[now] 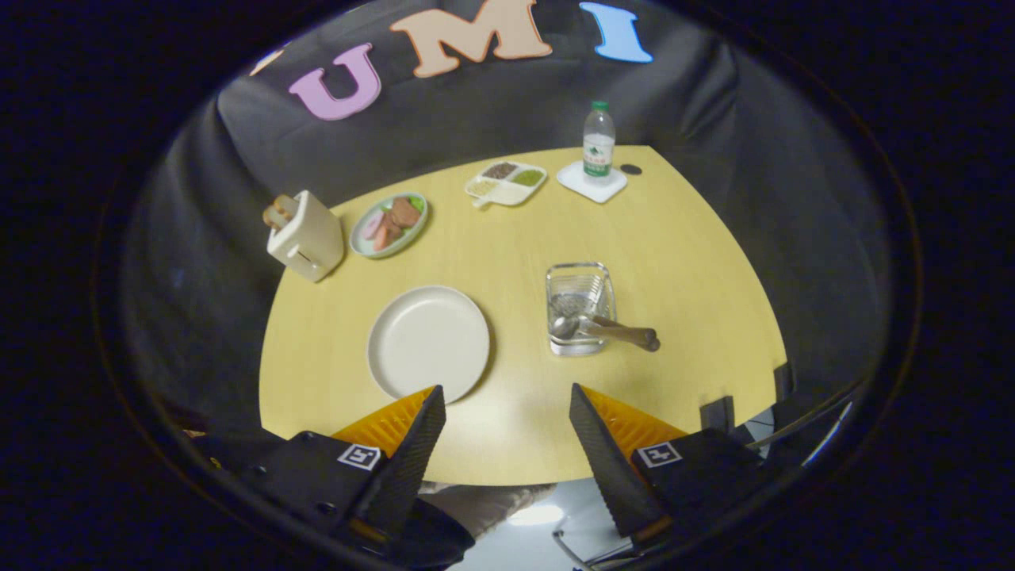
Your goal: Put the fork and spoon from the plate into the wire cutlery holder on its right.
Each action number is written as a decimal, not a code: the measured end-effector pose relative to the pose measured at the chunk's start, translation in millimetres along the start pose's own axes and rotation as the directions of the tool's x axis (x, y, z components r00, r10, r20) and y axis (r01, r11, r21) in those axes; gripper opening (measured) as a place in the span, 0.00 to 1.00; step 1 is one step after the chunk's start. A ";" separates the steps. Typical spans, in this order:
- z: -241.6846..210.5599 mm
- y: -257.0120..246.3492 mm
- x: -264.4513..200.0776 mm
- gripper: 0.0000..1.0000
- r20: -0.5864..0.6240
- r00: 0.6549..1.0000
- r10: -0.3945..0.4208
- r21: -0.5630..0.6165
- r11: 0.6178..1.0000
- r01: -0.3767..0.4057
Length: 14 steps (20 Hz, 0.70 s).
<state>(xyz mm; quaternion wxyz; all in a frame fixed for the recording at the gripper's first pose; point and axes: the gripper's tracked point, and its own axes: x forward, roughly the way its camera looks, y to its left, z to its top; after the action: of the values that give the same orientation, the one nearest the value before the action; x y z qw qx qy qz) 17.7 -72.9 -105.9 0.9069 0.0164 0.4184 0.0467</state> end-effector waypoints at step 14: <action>101.2 99.6 -26.9 0.99 0.656 0.734 0.175 -0.128 0.984 -0.120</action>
<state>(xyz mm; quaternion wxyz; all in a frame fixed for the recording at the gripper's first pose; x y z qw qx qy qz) 70.2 24.5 -13.0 0.9896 0.0302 0.0635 0.1258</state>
